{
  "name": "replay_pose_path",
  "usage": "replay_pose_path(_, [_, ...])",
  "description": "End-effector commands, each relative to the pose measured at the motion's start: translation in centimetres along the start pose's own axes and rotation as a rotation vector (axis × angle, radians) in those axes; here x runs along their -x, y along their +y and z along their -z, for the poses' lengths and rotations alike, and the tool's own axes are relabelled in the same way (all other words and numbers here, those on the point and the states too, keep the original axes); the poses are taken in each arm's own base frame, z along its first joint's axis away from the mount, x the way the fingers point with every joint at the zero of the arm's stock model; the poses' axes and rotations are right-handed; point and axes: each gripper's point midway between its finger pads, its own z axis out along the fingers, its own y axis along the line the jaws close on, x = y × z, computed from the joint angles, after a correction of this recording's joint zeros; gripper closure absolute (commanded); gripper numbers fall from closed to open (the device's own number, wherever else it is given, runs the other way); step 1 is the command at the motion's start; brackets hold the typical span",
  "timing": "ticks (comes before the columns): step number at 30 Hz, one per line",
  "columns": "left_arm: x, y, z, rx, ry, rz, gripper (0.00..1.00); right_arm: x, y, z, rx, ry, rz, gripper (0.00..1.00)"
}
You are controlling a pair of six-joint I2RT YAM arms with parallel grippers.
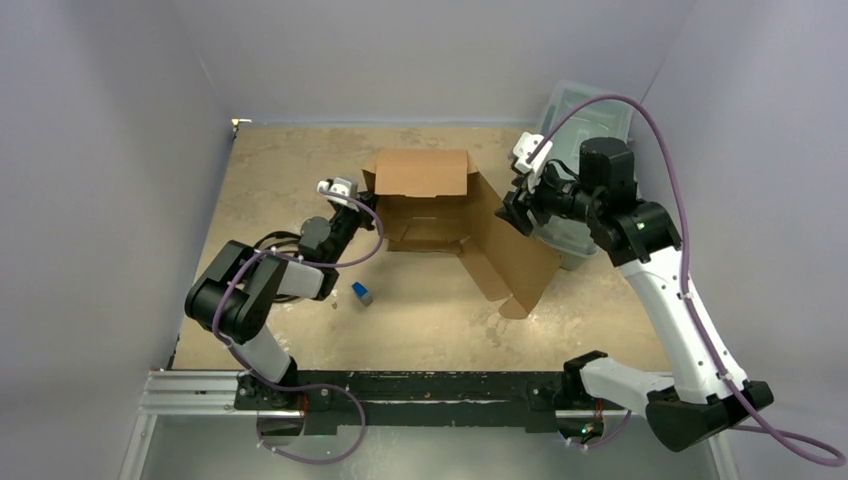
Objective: Fold the paper box
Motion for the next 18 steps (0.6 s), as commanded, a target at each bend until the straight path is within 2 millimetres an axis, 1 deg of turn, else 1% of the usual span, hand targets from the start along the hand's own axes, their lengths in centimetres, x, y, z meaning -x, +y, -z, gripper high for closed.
replay_pose_path(1, [1.5,-0.6,-0.2,-0.028,-0.052,-0.039,1.0,3.4,-0.2,1.5,0.019,-0.07,0.088,0.31])
replay_pose_path(3, [1.4,-0.6,-0.2,-0.032,-0.049,-0.044,1.0,4.7,-0.4,1.6,0.023,-0.099,0.102,0.29])
replay_pose_path(5, [1.4,-0.7,-0.4,-0.038,-0.046,-0.049,1.0,5.8,-1.3,1.4,0.007,-0.108,0.108,0.28])
replay_pose_path(9, [1.6,-0.7,-0.4,-0.04,-0.048,-0.058,1.0,8.5,-1.9,-0.2,0.074,-0.155,0.125,0.27])
replay_pose_path(12, [1.5,-0.7,-0.5,-0.043,-0.043,-0.062,1.0,9.8,-2.4,-2.3,0.109,-0.161,0.148,0.24])
replay_pose_path(13, [1.4,-0.7,-0.4,-0.043,-0.04,-0.065,1.0,9.8,-2.6,-3.6,0.125,-0.145,0.151,0.23])
replay_pose_path(14, [1.4,-0.7,-0.5,-0.043,-0.04,-0.068,1.0,9.9,-2.7,-4.5,0.129,-0.132,0.161,0.22])
replay_pose_path(18, [1.4,-0.7,-0.6,-0.045,-0.034,-0.073,1.0,9.7,-1.8,-8.6,0.132,-0.051,0.25,0.17])
